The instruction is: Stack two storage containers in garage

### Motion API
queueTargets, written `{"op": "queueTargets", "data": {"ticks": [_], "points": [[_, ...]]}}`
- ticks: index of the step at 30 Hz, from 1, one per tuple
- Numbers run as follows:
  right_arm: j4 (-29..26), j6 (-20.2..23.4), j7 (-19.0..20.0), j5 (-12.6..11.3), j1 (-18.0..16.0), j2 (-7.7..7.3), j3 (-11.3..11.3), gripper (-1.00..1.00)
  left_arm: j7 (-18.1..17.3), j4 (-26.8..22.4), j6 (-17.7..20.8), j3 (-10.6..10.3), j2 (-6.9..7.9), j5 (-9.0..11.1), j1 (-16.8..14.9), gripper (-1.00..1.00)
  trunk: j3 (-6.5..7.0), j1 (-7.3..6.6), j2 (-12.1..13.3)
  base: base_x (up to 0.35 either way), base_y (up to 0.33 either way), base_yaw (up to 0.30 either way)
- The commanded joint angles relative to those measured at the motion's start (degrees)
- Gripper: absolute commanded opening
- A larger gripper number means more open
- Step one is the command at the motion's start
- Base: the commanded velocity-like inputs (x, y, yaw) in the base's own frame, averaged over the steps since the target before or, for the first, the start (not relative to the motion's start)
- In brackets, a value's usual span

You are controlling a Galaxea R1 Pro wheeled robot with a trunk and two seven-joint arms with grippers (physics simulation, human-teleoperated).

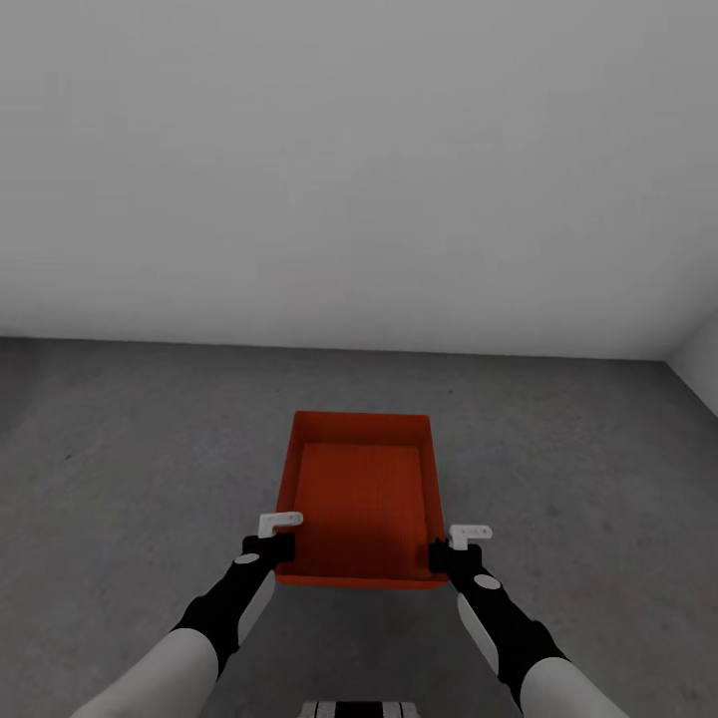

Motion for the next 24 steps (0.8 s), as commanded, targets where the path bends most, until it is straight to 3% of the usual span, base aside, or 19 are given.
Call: {"op": "queueTargets", "data": {"ticks": [1, 24], "points": [[-0.18, -1.80, -1.84, -0.02, -0.01, -0.17, 0.39, -1.00, 0.68, 0.03, 0.32, -0.09, 0.08, 1.39, -0.04, -1.00, -0.22, 0.21, -0.43, 0.000, 0.000, 0.000], [-0.18, -1.77, -1.84, -0.04, -0.01, -0.17, 0.47, -1.00, 0.68, 0.03, 0.32, -0.09, 0.08, 1.39, -0.04, -1.00, -4.35, 5.27, -9.66, 0.000, 0.000, 0.000]]}}
